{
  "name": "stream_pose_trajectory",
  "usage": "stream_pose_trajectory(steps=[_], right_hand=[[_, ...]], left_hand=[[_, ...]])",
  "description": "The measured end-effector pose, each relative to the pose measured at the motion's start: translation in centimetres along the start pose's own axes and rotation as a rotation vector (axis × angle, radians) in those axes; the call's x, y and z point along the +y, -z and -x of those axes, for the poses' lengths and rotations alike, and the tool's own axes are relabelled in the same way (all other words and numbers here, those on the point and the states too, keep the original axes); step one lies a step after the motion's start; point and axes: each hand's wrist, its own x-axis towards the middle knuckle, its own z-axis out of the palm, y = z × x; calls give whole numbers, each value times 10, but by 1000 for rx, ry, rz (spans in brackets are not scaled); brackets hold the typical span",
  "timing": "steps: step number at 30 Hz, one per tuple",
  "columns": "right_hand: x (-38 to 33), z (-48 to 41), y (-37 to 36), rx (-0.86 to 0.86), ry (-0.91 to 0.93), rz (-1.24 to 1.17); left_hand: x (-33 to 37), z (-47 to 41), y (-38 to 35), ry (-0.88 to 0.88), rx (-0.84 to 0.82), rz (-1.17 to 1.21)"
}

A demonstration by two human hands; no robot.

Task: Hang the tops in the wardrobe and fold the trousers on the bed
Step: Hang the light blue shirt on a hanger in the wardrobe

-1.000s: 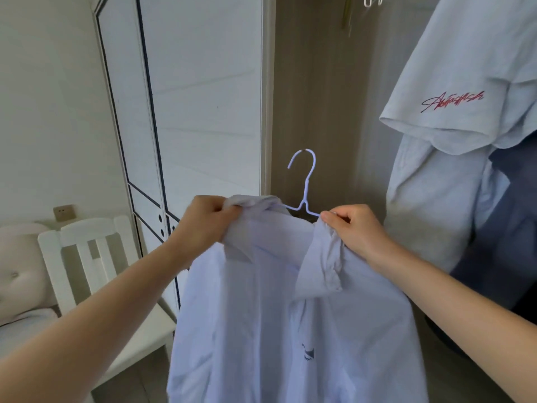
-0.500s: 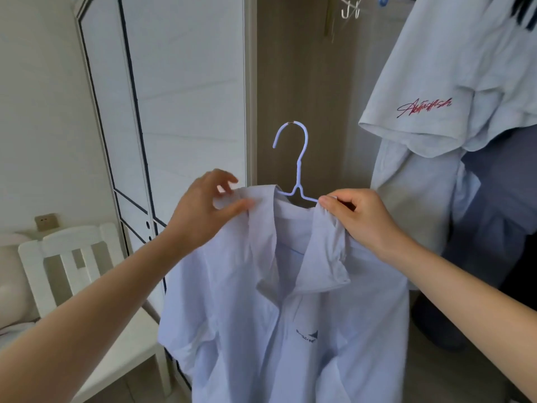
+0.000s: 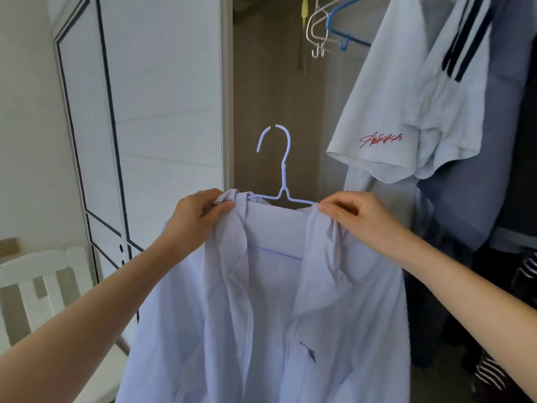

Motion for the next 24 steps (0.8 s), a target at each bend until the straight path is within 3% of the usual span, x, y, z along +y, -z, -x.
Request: stream_pose_trajectory(steps=[8,11,15,24], right_hand=[[0,12,57,-99,-110,248],[-11,19,68,-107,-105,119],[-28,22,79,-30,-236,-170],[-82,39,120,153,-274,-310]], left_hand=[[7,-19,7,0,61,102],[16,-26,4,-18,74,67],[35,-36,-4,-34,82,24],[89,-66,-23,-70,128,64]])
